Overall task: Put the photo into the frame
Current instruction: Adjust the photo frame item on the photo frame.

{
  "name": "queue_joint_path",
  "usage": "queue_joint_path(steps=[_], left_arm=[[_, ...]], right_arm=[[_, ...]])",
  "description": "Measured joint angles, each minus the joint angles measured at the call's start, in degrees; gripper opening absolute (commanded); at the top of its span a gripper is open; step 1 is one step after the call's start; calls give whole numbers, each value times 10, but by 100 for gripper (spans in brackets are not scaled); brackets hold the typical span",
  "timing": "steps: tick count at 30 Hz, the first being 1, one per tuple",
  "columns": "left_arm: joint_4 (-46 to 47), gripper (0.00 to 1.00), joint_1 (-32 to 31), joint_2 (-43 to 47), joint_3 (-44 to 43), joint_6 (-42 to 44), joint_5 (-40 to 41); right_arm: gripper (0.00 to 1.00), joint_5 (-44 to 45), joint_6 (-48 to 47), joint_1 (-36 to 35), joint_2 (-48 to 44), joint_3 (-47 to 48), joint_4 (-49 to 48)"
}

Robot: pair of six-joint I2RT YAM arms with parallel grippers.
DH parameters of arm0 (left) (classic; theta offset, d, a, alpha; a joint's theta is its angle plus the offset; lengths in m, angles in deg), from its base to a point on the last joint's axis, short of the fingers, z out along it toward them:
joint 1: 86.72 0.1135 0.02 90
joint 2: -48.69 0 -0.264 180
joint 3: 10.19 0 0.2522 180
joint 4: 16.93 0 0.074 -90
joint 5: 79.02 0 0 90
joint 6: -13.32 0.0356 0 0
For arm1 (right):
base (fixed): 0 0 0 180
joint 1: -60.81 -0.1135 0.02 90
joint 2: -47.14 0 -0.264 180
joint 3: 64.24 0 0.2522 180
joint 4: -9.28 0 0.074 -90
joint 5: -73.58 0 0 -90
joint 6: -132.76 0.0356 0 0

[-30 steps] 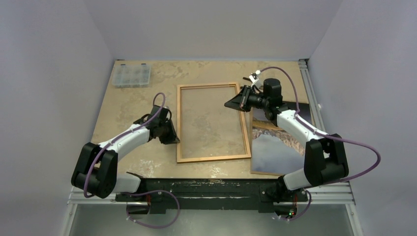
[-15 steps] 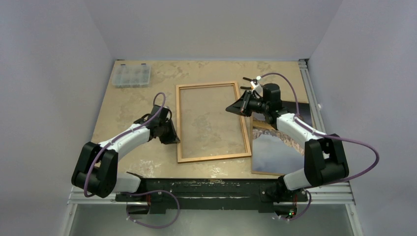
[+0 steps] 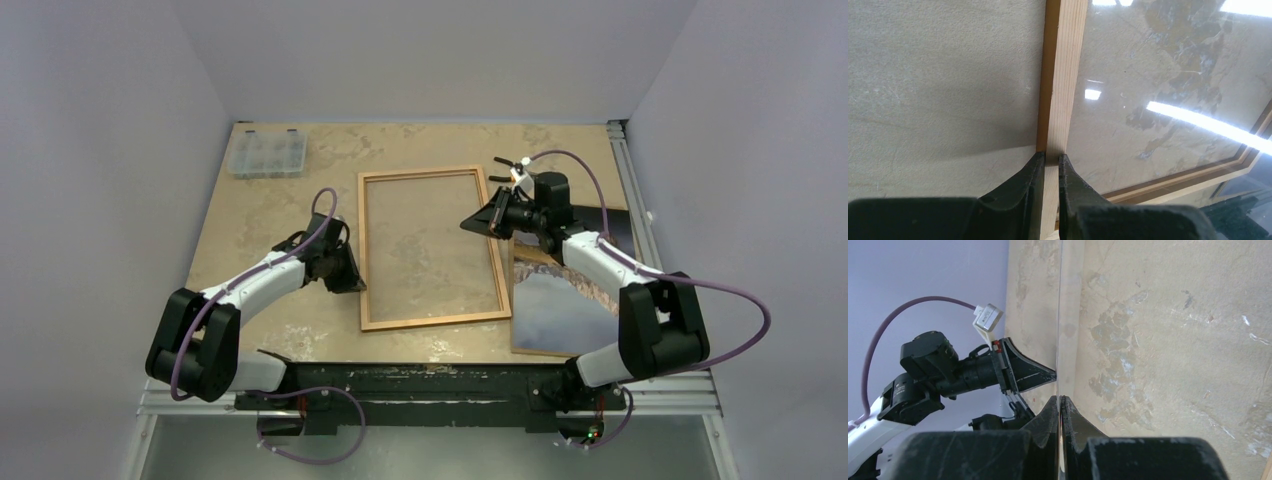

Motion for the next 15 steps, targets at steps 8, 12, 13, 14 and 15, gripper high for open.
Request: queue_joint_path(steps=[8,12,13,14,15], left_arm=[[-2,9,0,-2,-2,0,0],[-4,9,-3,-3,-4,0,3],[-4,9,-3,-3,-4,0,3],[-4,9,-3,-3,-4,0,4],[-4,9,-3,-3,-4,0,4]], right_arm=[[0,7,-32,1,17,0,20],[0,21,-57,3,32,0,42],[0,23,-63,3,37,0,46],[1,24,-67,3,42,0,49],[2,26,-73,3,48,0,52]])
